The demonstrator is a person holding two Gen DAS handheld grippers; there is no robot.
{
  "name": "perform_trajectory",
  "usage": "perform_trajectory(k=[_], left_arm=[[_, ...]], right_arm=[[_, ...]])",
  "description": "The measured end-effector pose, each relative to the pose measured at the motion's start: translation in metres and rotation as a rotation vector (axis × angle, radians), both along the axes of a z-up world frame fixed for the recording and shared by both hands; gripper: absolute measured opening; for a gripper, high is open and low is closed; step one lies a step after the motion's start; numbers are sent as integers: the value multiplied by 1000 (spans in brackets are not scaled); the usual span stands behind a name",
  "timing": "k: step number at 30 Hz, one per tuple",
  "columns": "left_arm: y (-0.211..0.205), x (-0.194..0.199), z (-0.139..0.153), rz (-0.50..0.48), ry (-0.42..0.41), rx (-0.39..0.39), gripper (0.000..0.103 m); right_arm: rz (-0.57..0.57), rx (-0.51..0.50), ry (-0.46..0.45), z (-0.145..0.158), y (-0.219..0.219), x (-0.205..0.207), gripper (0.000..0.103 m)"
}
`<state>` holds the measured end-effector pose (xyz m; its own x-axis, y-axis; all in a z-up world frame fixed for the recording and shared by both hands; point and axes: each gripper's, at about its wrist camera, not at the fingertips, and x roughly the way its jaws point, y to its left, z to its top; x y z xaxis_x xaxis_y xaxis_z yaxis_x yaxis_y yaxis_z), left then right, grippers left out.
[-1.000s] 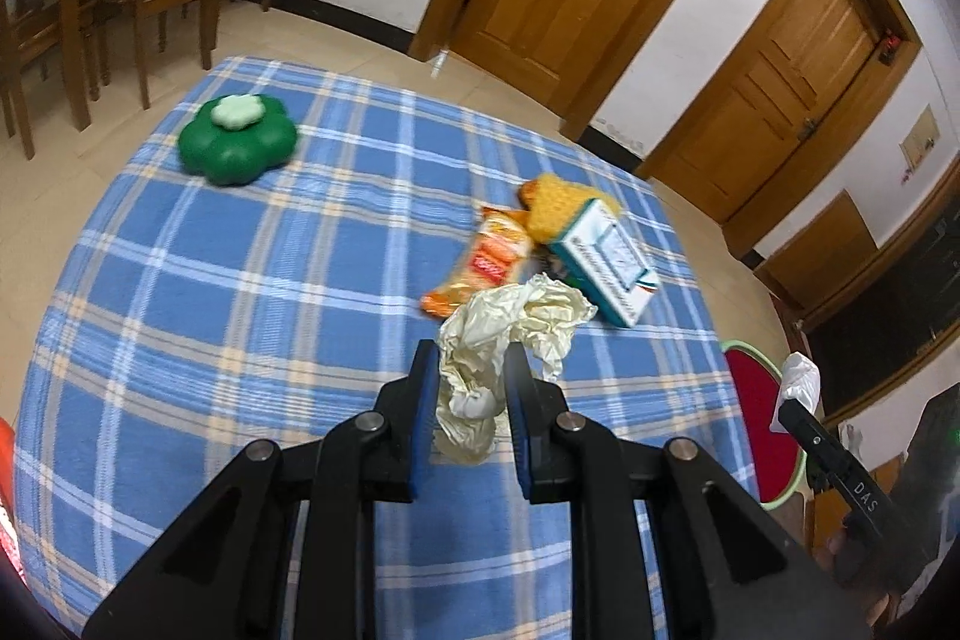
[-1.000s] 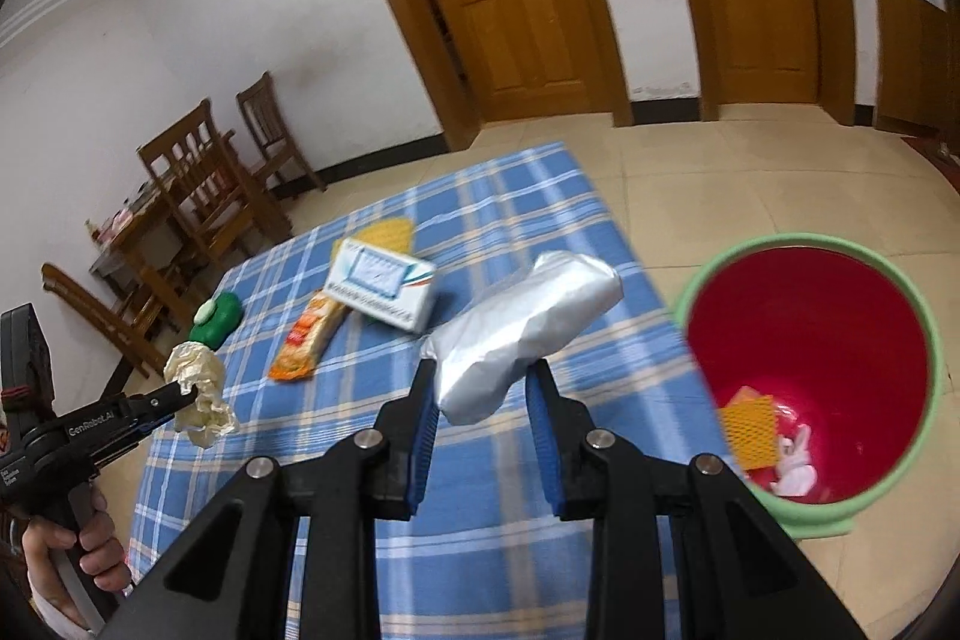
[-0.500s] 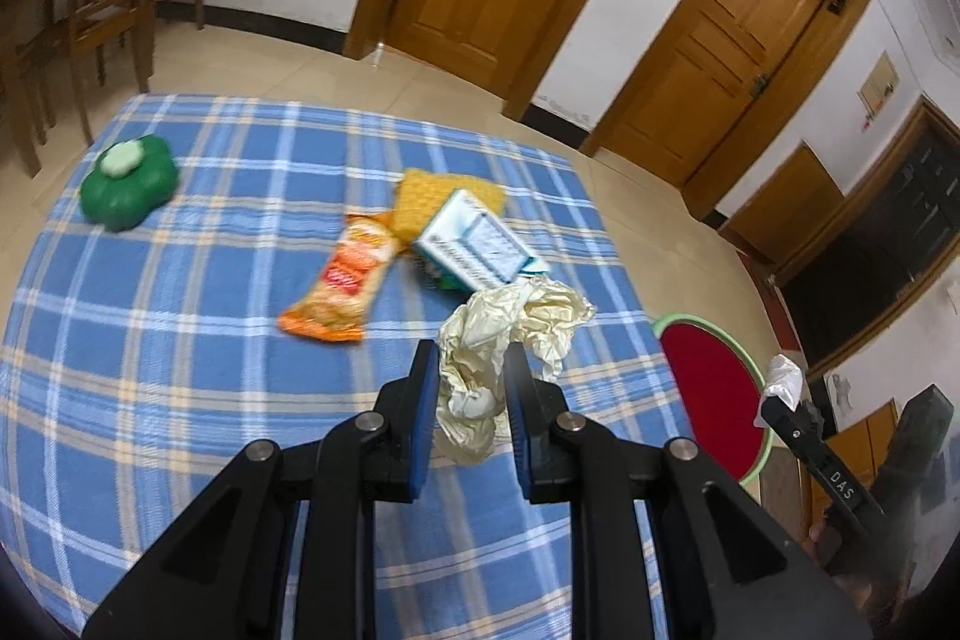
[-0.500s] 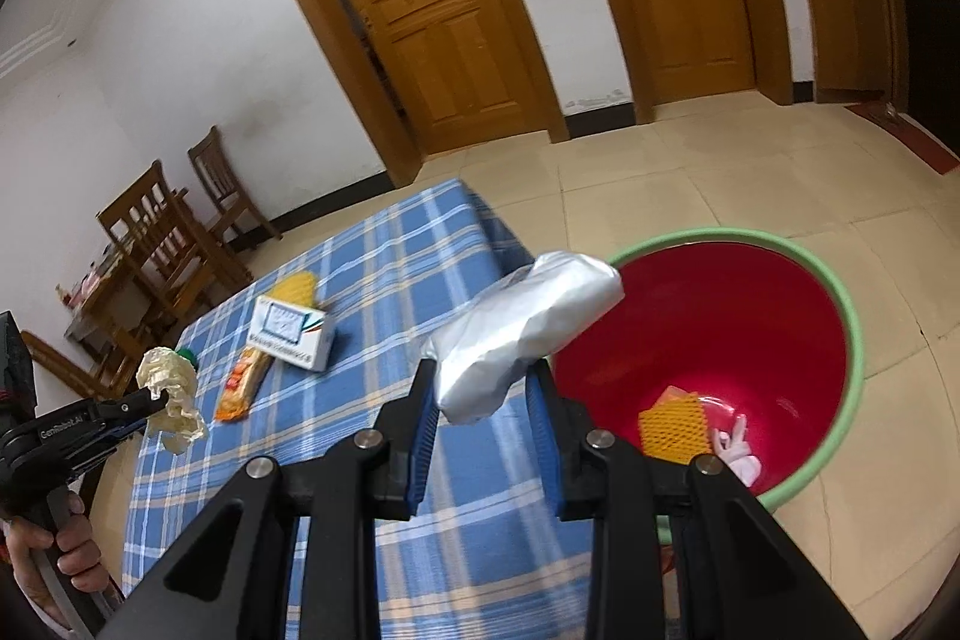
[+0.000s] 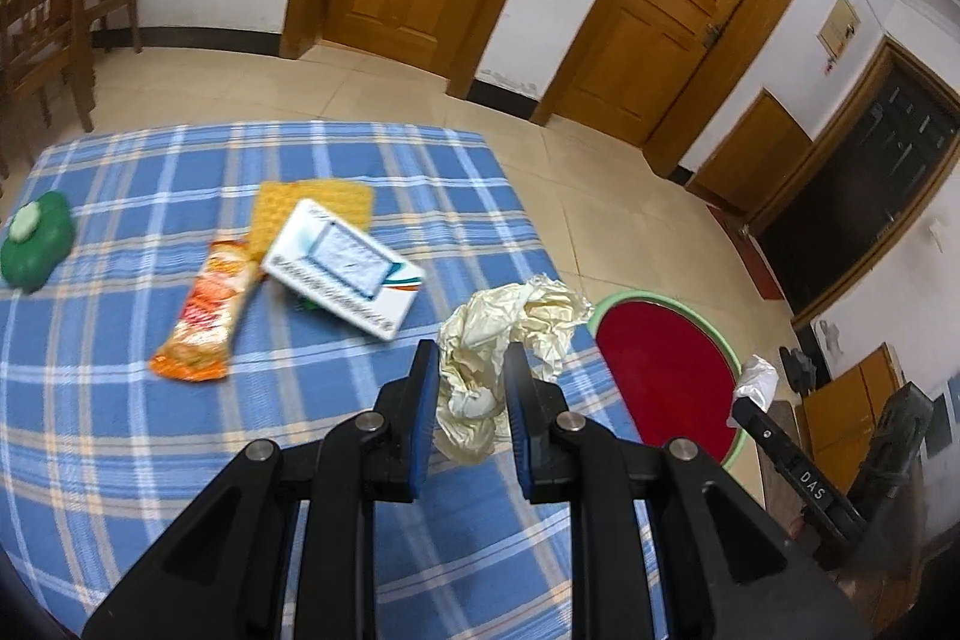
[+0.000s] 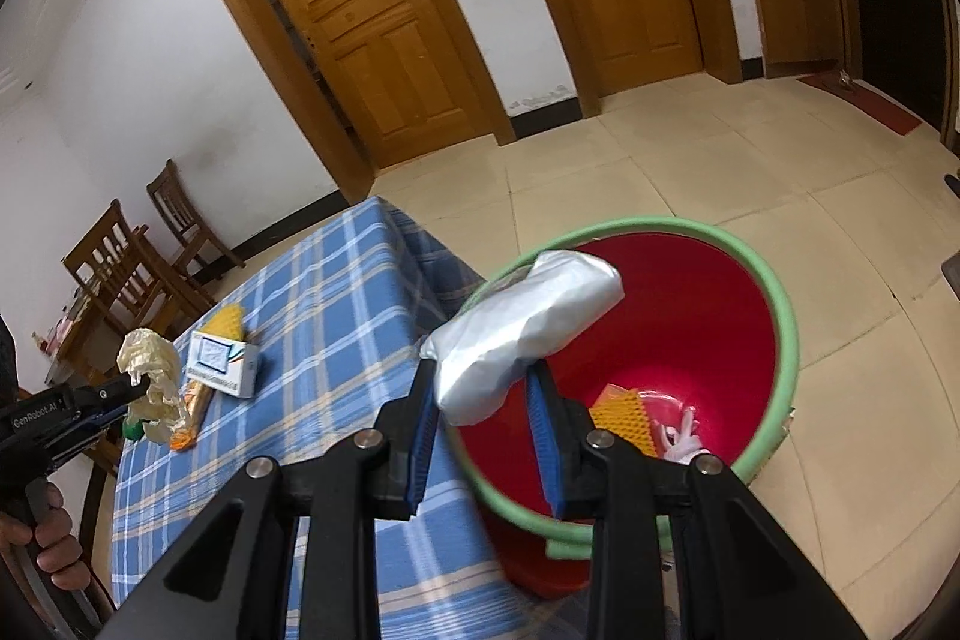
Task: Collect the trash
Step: 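Carry the tissue and plastic bag over the red basin and open both tools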
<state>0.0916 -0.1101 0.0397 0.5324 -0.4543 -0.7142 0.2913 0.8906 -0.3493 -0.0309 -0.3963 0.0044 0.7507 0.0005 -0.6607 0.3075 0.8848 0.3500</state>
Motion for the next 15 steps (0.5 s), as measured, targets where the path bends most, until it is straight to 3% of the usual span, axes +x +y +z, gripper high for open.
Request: perform_trajectory(k=[15], left_arm=[[-76,19,-16,-150,29,45,21]], right_arm=[[-60,17,52,-28,-35,-1,32]])
